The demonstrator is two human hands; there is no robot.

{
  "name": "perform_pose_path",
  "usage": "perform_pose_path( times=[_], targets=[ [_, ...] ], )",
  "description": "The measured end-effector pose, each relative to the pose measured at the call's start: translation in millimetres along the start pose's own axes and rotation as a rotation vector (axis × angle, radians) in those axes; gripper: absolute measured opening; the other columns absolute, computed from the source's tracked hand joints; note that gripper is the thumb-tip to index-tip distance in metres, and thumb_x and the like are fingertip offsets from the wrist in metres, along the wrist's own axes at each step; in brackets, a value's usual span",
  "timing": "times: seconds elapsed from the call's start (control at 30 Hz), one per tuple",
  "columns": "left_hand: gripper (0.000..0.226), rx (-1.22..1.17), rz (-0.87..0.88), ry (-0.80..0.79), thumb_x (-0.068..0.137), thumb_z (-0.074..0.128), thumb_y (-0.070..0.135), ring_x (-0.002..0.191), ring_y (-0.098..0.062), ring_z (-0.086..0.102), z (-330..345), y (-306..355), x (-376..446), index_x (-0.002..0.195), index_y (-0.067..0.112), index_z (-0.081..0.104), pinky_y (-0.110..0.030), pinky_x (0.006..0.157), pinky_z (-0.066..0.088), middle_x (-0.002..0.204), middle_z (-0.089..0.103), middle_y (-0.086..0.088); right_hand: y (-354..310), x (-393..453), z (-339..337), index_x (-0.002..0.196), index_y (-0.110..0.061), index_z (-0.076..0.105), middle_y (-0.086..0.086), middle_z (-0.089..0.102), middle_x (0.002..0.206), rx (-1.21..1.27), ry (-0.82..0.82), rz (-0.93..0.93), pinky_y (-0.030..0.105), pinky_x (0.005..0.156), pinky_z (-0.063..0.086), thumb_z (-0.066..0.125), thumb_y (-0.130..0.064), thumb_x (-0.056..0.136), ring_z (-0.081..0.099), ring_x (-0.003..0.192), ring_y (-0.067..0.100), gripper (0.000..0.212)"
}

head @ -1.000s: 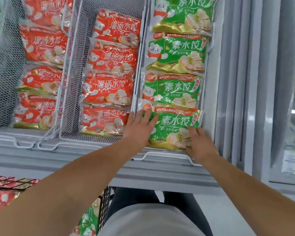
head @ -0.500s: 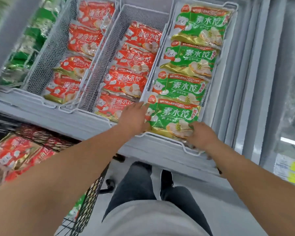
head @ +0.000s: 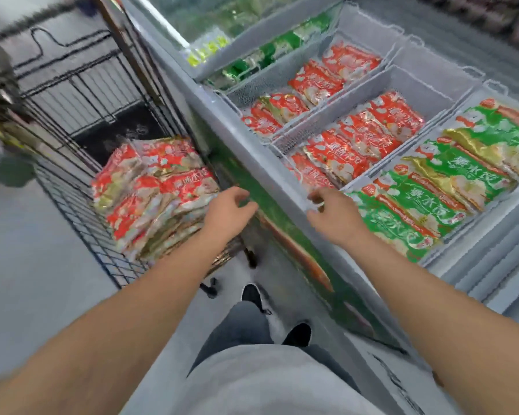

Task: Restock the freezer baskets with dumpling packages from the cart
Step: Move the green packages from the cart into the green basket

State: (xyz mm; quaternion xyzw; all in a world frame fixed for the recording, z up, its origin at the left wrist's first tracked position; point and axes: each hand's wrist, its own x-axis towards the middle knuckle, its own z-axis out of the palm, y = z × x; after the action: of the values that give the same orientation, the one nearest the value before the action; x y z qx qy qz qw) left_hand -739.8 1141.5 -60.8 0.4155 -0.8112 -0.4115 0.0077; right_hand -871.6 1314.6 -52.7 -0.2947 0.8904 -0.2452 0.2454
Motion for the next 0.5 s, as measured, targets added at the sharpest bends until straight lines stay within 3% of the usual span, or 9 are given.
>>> perform_pose_path(
  times=[0.1,0.2,0.3,0.5],
  targets=[
    [0.033,-0.087,-0.152,0.039,0.088,0.067,0.022,0.108,-0.024,0.063,-33.8,-48.1,-14.4,0.119,0.01,0.065,-0.037,0.1,0.049,0.119,0.068,-0.007,-38.8,11.7,29.1,0.121,-0.01,0.062,0.01,0.063,0.121,-0.023,-0.081,-0.08,0.028,0.08,0.044,0.06,-0.018,0.087,0.061,0.099,0.028,0.035],
    [0.024,-0.092,-0.272,0.091,0.089,0.068,0.024,0.097,-0.02,0.061,-67.2,-101.8,-25.8,0.112,0.015,0.065,-0.027,0.087,0.046,0.109,0.068,-0.005,-80.0,22.2,69.0,0.122,-0.015,0.063,0.006,0.063,0.121,-0.054,-0.167,-0.168,0.032,0.092,0.047,0.062,-0.021,0.086,0.061,0.108,0.025,0.036],
    [0.031,-0.091,-0.385,0.14,0.088,0.069,0.031,0.101,-0.017,0.062,-89.2,-154.8,-32.7,0.115,0.013,0.066,-0.025,0.082,0.042,0.112,0.068,0.0,-114.8,35.2,112.9,0.12,-0.017,0.063,0.004,0.064,0.12,-0.063,-0.285,-0.212,0.033,0.095,0.047,0.062,-0.02,0.086,0.06,0.109,0.023,0.035],
    [0.048,-0.12,-0.555,0.076,0.09,0.064,0.032,0.12,-0.024,0.058,-96.7,-234.4,-19.0,0.134,0.012,0.058,-0.03,0.096,0.043,0.133,0.062,-0.005,-144.8,75.0,186.1,0.126,-0.013,0.061,0.008,0.061,0.126,-0.206,-0.471,-0.184,0.033,0.096,0.047,0.061,-0.021,0.089,0.059,0.111,0.024,0.037]
  ],
)
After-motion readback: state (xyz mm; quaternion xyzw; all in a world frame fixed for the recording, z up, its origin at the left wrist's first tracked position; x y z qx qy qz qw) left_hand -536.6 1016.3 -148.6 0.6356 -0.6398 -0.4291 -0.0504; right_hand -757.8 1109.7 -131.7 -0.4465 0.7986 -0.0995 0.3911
